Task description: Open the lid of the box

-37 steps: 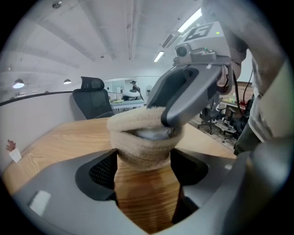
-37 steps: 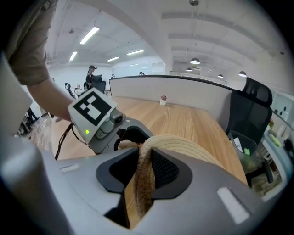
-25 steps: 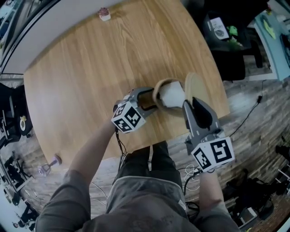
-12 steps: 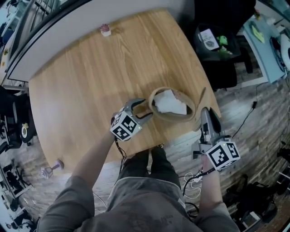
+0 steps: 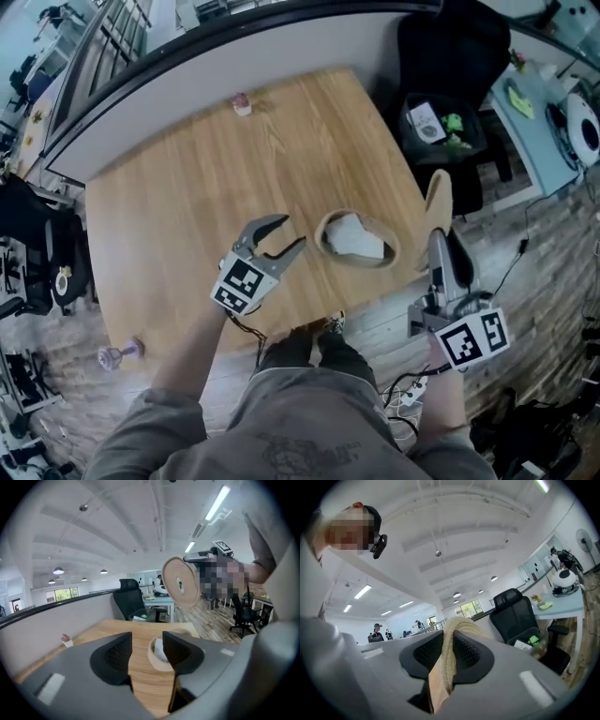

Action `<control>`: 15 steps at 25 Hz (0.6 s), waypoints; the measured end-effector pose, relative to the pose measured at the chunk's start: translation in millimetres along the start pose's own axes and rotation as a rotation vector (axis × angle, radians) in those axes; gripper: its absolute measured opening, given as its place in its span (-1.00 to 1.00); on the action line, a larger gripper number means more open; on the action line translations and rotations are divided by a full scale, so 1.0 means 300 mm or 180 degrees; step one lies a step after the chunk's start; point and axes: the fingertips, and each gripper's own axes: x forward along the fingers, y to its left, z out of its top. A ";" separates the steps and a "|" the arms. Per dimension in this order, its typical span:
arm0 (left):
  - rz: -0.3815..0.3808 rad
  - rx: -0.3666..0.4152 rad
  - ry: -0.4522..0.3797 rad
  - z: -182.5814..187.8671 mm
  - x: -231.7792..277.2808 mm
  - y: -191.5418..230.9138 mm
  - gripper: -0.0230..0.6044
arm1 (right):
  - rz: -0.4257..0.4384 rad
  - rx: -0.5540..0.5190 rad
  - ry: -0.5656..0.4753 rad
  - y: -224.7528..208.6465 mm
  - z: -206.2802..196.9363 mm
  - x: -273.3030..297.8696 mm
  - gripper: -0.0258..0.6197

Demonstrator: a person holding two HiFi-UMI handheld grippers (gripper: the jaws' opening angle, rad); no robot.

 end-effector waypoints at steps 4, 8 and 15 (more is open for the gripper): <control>0.0276 0.0119 -0.0261 0.183 -0.111 0.053 -0.41 | 0.0156 -0.0304 -0.0263 0.105 0.145 -0.028 -0.69; 0.0549 0.0170 -0.0274 0.334 -0.223 0.088 -0.51 | 0.0272 -0.0576 -0.0435 0.206 0.255 -0.063 -0.69; 0.0626 0.0093 -0.0652 0.578 -0.400 0.066 -0.65 | 0.0321 -0.0843 -0.0616 0.324 0.370 -0.140 -0.69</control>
